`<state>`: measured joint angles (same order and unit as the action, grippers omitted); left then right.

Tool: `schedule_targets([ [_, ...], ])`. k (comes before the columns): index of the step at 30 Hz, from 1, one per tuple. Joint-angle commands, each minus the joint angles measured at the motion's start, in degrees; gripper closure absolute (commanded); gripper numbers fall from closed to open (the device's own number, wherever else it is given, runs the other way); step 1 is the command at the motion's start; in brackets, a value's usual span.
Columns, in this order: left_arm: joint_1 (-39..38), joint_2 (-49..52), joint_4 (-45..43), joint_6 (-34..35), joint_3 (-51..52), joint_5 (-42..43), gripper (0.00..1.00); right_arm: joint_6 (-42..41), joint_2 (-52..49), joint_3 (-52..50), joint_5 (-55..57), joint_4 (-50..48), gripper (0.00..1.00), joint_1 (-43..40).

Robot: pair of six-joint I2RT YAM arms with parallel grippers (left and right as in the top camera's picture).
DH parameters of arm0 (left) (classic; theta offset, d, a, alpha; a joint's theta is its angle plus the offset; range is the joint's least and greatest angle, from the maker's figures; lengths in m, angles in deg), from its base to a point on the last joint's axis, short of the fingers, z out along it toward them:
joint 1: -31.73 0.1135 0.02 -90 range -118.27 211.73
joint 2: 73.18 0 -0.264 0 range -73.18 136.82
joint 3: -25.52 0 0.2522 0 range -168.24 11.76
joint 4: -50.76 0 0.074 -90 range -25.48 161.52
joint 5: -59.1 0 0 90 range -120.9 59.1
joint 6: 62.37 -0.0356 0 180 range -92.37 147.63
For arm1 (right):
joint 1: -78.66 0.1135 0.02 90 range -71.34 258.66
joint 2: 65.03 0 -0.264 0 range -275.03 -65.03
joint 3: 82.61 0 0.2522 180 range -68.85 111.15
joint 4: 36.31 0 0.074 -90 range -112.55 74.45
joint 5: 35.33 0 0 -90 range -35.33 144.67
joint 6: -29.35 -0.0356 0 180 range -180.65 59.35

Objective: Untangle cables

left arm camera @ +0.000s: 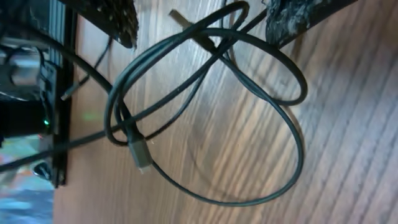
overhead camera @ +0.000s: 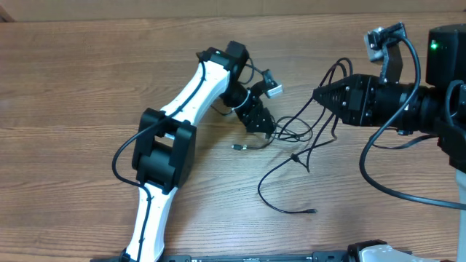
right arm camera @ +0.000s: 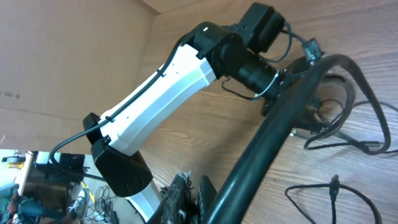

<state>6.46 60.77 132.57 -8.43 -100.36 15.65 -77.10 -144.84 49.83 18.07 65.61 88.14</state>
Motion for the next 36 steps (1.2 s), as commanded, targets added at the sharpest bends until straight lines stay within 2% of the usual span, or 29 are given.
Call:
schedule_targets([
  [1,-1.3,0.7,-3.5,7.4,-0.5,-2.1,0.34,1.5,0.2,1.0,0.2,0.2,0.96,-0.1],
  [3,-2.0,0.7,-5.3,8.9,-0.5,-2.7,0.34,1.5,0.2,1.0,0.1,0.3,0.96,-0.1],
  [4,-2.6,0.7,-7.0,11.4,-0.5,-5.7,0.51,1.5,0.2,1.0,0.1,0.3,0.96,-0.1],
  [5,-3.0,0.7,-8.0,13.9,-0.5,-9.0,0.61,1.5,0.2,1.0,0.2,0.3,0.96,-0.1],
  [6,-3.2,0.7,-8.8,17.5,-0.5,-13.3,0.83,1.5,0.2,1.0,0.3,0.3,0.96,-0.1],
  [7,-3.3,0.7,-9.3,22.3,-0.5,-19.1,0.96,1.5,0.2,1.0,0.7,0.3,0.96,-0.1],
  [9,-3.3,0.7,-9.1,32.6,-0.6,-29.9,0.96,1.4,0.2,1.0,2.1,0.6,0.96,-0.1],
  [11,-2.6,0.0,-7.5,41.0,-0.9,-37.0,0.96,1.4,0.2,1.0,4.7,1.3,0.96,-0.1],
  [15,0.3,-4.9,-4.6,47.4,-2.9,-38.0,0.96,-2.4,-0.6,0.9,14.3,4.1,0.96,-0.1],
  [22,5.1,-20.3,-2.2,49.4,-3.2,-38.8,0.96,-7.7,-4.0,-0.2,28.0,6.5,0.96,-0.1],
  [26,8.7,-30.9,1.0,51.9,-3.2,-45.1,0.96,-12.7,-7.2,-3.5,38.8,6.6,0.96,-0.2],
  [30,13.6,-39.0,3.7,51.9,-3.2,-49.0,0.96,-12.7,-10.5,-7.0,38.9,4.0,0.96,-1.2],
  [36,22.8,-46.5,4.2,51.7,-3.2,-50.2,0.96,-12.0,-14.0,-14.0,39.1,-1.8,0.96,-4.7],
])
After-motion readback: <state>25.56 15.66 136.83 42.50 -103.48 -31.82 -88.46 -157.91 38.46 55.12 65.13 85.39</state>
